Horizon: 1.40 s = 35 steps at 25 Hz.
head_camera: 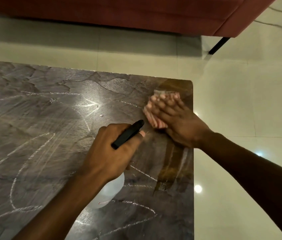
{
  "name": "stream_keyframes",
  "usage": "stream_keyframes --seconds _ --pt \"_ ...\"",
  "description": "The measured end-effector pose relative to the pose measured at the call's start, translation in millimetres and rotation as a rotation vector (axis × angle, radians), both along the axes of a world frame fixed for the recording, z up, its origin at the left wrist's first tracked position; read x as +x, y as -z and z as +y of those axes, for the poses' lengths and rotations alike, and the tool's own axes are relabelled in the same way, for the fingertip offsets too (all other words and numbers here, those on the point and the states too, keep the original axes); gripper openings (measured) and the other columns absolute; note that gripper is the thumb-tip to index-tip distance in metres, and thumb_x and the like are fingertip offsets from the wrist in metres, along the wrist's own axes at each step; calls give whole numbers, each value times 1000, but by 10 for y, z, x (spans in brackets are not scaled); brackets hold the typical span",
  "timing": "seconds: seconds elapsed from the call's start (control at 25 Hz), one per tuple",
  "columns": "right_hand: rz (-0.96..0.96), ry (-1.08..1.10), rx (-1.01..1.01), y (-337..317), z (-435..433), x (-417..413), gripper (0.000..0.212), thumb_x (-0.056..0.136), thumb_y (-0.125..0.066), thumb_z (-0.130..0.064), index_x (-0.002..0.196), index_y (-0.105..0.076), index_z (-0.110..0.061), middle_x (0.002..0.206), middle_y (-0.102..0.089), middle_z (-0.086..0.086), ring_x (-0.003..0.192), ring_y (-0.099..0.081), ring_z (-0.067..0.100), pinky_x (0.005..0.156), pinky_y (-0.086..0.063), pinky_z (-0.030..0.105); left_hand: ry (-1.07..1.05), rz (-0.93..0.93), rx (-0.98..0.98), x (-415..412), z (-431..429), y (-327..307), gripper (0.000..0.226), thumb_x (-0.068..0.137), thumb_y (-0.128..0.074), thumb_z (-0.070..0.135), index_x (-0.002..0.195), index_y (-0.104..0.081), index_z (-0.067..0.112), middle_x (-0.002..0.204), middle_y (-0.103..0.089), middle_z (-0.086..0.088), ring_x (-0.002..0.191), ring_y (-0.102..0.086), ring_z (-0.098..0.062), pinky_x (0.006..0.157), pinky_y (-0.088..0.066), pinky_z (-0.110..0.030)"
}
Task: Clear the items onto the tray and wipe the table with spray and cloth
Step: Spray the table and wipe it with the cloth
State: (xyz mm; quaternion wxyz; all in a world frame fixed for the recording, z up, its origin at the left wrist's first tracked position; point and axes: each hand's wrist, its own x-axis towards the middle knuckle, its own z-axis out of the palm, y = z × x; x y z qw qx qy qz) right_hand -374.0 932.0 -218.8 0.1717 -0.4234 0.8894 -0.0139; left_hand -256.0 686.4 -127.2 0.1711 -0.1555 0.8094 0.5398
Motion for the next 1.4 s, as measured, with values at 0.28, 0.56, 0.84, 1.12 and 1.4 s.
stream_keyframes --seconds 0.28,0.56,0.84,1.12,1.4 --pt "18 617 -45 32 -5 -60 69 111 -31 -45 172 -2 -30 181 1 6 167 6 29 135 5 49 -21 -32 -6 157 -53 60 48 94 -68 50 82 -74 4 74 -76 -21 43 -66 -30 45 -52 -35" --pt "-2 10 -42 -13 631 677 71 109 -32 -47 172 -8 -26 181 -6 4 168 -1 25 134 -8 55 57 -116 -39 627 22 90 49 105 -71 32 72 -64 -4 58 -64 -26 46 -65 -41 46 -53 -44" --pt "-127 480 -196 -49 175 509 69 108 -30 -49 172 -11 -30 181 -4 -1 168 3 20 134 8 45 37 -106 -65 1164 104 4 53 95 -64 49 86 -73 -2 62 -68 -21 54 -65 -44 57 -56 -59" --pt "-110 -281 37 -94 759 1477 73 110 -34 -50 171 2 -34 181 6 -4 167 11 19 135 5 46 107 -59 17 1712 171 -83 53 95 -64 50 69 -63 4 56 -60 -18 50 -61 -39 56 -54 -58" --pt "-86 356 -43 -101 183 1415 72 110 -35 -44 172 -3 -29 181 0 2 167 5 26 134 -3 56 117 -90 60 2152 186 1 52 93 -66 44 68 -62 -2 54 -53 -20 47 -57 -38 50 -49 -53"
